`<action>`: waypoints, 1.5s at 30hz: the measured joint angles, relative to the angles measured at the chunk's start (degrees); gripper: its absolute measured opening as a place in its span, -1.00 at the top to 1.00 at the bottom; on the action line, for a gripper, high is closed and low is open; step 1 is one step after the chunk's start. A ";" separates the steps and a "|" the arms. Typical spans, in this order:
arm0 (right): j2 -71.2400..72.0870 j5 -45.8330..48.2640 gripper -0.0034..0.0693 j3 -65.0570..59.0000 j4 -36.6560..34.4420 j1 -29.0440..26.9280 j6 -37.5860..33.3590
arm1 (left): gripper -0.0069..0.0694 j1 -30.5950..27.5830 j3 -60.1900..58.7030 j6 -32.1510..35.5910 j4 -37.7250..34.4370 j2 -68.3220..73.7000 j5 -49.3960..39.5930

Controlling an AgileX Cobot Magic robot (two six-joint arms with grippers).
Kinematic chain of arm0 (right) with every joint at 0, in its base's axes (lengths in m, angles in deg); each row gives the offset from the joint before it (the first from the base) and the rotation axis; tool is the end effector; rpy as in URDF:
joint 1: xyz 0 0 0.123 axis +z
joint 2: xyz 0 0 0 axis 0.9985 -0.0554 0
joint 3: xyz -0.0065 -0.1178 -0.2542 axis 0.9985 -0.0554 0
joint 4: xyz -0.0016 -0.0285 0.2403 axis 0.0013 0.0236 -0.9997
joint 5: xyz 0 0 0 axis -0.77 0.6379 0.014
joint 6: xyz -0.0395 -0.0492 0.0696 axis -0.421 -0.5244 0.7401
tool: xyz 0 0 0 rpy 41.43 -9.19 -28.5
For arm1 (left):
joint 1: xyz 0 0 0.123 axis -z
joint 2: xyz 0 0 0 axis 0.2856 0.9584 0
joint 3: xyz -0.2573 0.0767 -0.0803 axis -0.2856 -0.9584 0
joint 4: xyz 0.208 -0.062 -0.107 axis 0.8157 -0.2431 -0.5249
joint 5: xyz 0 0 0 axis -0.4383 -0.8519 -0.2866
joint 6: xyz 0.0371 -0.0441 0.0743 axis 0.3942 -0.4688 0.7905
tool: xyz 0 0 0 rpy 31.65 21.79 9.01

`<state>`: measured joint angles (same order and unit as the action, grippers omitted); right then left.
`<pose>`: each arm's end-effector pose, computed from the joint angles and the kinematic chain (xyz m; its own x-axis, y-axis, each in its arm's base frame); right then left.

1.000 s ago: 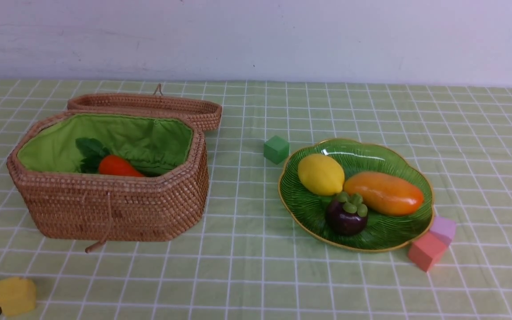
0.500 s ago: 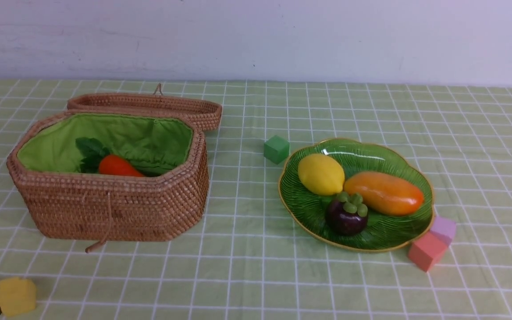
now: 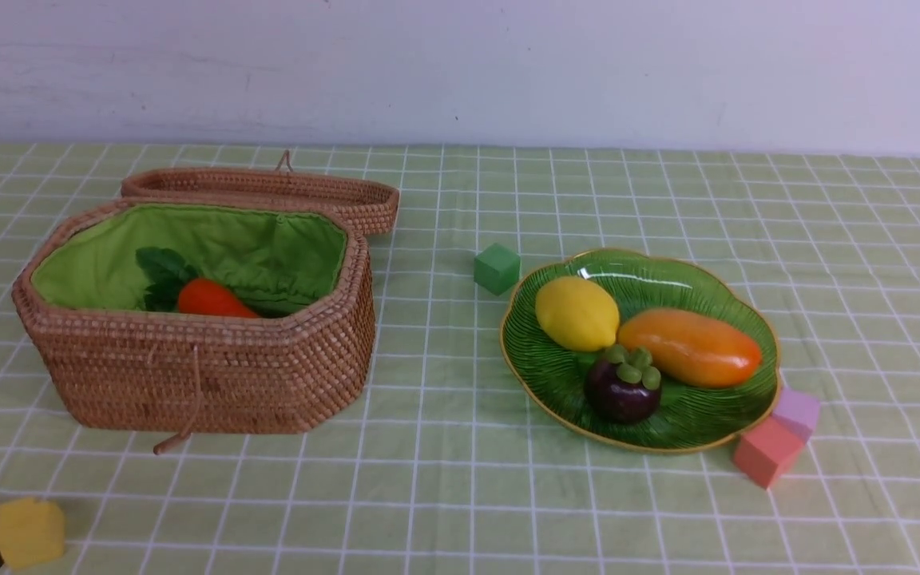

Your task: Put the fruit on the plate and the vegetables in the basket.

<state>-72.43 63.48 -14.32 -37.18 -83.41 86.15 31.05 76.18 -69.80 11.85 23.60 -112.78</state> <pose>0.0497 0.0034 0.1722 -0.3104 0.1852 -0.9324 -0.0010 0.9808 0.1952 0.0354 -0.0091 0.2645 -0.1551 -0.2230 -0.9624 0.5580 0.7842 -0.2716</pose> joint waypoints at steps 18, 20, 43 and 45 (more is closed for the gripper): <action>0.00 0.00 0.84 0.00 -0.04 0.00 0.00 | 0.85 -16.93 -2.41 15.49 -11.82 0.00 4.31; 0.00 0.00 0.84 0.00 -0.04 0.00 0.00 | 0.85 -23.08 -4.58 25.54 -20.89 0.00 7.79; 0.00 0.05 0.76 0.00 -0.11 0.00 0.00 | 0.85 -41.58 -16.68 33.57 -37.28 0.00 2.76; 0.00 0.05 0.75 0.00 -0.11 0.00 0.00 | 0.85 -41.58 -16.68 33.35 -37.28 0.00 2.76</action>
<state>-72.43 63.53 -14.32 -37.28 -83.41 86.15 -10.53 59.50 -36.45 -25.43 23.60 -110.02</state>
